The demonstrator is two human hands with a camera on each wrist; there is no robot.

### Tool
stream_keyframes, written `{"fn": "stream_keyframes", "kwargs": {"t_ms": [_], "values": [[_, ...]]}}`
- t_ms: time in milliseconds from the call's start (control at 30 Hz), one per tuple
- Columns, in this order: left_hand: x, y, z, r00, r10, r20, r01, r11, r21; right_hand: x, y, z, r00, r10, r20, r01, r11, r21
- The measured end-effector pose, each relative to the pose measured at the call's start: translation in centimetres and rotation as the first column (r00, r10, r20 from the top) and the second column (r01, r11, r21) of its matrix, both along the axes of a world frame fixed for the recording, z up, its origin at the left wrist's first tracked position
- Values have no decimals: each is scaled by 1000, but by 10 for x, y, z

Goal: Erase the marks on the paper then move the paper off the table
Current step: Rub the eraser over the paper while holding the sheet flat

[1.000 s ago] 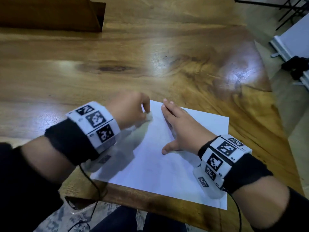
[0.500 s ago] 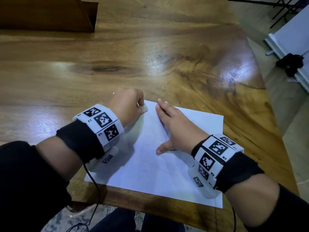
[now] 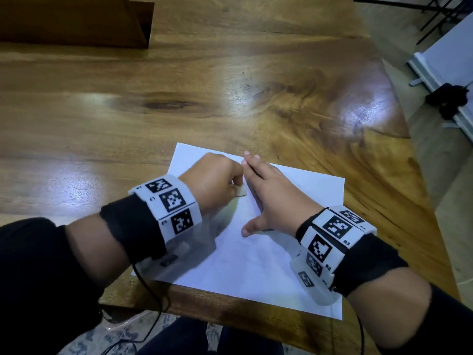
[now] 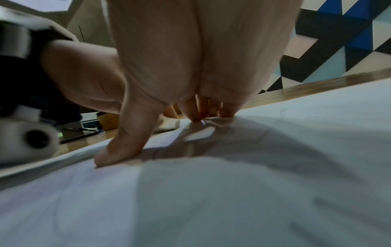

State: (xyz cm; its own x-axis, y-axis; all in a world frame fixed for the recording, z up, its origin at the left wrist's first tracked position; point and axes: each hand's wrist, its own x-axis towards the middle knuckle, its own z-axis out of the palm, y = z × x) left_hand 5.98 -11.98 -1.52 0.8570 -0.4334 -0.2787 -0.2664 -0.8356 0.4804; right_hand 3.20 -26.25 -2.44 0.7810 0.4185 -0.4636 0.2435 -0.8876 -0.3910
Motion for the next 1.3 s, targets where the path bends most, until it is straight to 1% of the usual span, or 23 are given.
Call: {"fn": "stream_keyframes", "kwargs": {"t_ms": [100, 133, 167, 233, 267, 300, 367, 433, 467, 533, 667, 733, 800, 833, 900, 967, 1000, 1033, 1067, 1167, 1200, 1233, 1300], "values": [[21, 5, 0, 991, 127, 53, -126, 992, -17, -1, 0, 1, 1000, 20, 7, -20, 1000, -16], [23, 5, 0, 992, 113, 64, -112, 994, -8, -1, 0, 1, 1000, 19, 7, -19, 1000, -16], [20, 5, 1, 998, 46, 50, -47, 999, 9, 0, 1, 1, 1000, 16, 6, -16, 1000, -11], [10, 4, 3, 987, -161, -14, 161, 986, 43, 0, 1, 0, 1000, 9, 10, -9, 1000, -2], [6, 5, 4, 972, -229, -57, 233, 971, 57, 0, 1, 0, 1000, 9, 11, -9, 1000, -5], [7, 7, 5, 964, -249, -91, 255, 965, 66, 0, 1, 0, 1000, 12, 9, -12, 1000, -10], [16, 6, 4, 985, -159, -68, 163, 984, 66, 0, 0, 0, 1000, 16, 5, -16, 1000, -15], [27, 2, 0, 998, 5, 59, -7, 999, 40, 0, 0, 1, 1000, 19, 3, -19, 1000, -20], [28, 0, -1, 993, 52, 102, -55, 998, 28, 0, 1, 1, 1000, 18, 4, -18, 1000, -22], [21, 0, -2, 996, 29, 87, -33, 999, 40, 0, 1, 0, 1000, 15, 9, -15, 1000, -21], [0, 4, 0, 983, -180, -39, 182, 983, 41, 0, 1, 0, 1000, 11, 15, -11, 1000, -19], [12, 4, 1, 990, -139, -35, 140, 989, 42, 0, 1, 1, 1000, 18, 15, -18, 1000, -21], [29, 4, 0, 999, -32, 36, 30, 999, 36, -1, 1, 2, 999, 30, 16, -29, 999, -33], [31, 5, 0, 997, -20, 72, 17, 999, 32, -1, 1, 2, 999, 32, 15, -31, 999, -36], [23, 11, -1, 991, -117, 57, 115, 993, 39, -1, 1, 2, 999, 32, 15, -32, 999, -38], [8, 16, -2, 956, -292, -19, 293, 954, 59, 0, 1, 1, 999, 32, 20, -31, 999, -41], [3, 18, -2, 941, -337, -46, 339, 938, 68, 0, 1, 1, 999, 31, 19, -30, 999, -42], [4, 19, -2, 940, -338, -51, 341, 937, 70, 0, 2, 2, 999, 31, 16, -30, 999, -41], [9, 18, -1, 953, -301, -29, 302, 951, 67, 0, 2, 2, 999, 32, 16, -31, 999, -40], [25, 12, -1, 991, -80, 111, 75, 996, 44, -1, 2, 3, 999, 36, 12, -36, 998, -52], [24, 12, -1, 990, -68, 124, 64, 997, 39, -1, 2, 3, 999, 35, 10, -35, 998, -54], [19, 14, -1, 989, -111, 101, 108, 993, 40, 0, 2, 3, 999, 34, 8, -34, 998, -52], [0, 21, -1, 960, -280, 2, 280, 959, 53, 0, 2, 3, 1000, 29, 4, -29, 998, -48]]}}
